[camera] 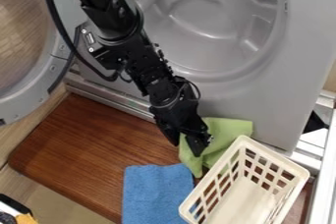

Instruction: Put the green cloth in the washing machine

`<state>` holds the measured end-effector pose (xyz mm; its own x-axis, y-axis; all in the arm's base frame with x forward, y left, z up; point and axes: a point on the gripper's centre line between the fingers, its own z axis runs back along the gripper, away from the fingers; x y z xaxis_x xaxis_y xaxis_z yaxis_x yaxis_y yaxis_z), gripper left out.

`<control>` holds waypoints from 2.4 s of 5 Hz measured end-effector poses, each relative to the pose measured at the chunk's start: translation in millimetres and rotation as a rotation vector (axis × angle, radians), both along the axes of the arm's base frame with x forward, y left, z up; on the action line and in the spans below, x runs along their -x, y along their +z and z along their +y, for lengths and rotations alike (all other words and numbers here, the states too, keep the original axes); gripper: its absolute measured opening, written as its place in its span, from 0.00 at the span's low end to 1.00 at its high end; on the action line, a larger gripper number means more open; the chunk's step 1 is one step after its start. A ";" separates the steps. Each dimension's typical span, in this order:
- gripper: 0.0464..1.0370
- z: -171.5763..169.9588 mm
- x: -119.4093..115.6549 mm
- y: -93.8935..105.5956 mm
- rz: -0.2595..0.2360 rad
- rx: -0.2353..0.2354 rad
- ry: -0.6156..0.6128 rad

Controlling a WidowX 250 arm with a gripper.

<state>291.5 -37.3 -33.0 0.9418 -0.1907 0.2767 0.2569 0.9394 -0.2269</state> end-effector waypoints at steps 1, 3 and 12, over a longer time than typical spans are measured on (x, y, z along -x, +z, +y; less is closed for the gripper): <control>0.31 0.4 0.5 -1.9 0.021 0.001 0.013; 0.03 -0.9 3.0 2.7 0.036 -0.013 0.009; 0.03 35.9 -66.4 129.7 -0.242 -0.052 0.130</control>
<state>357.9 -1.4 96.7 0.8669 -0.0929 0.4898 0.1748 0.9767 -0.1242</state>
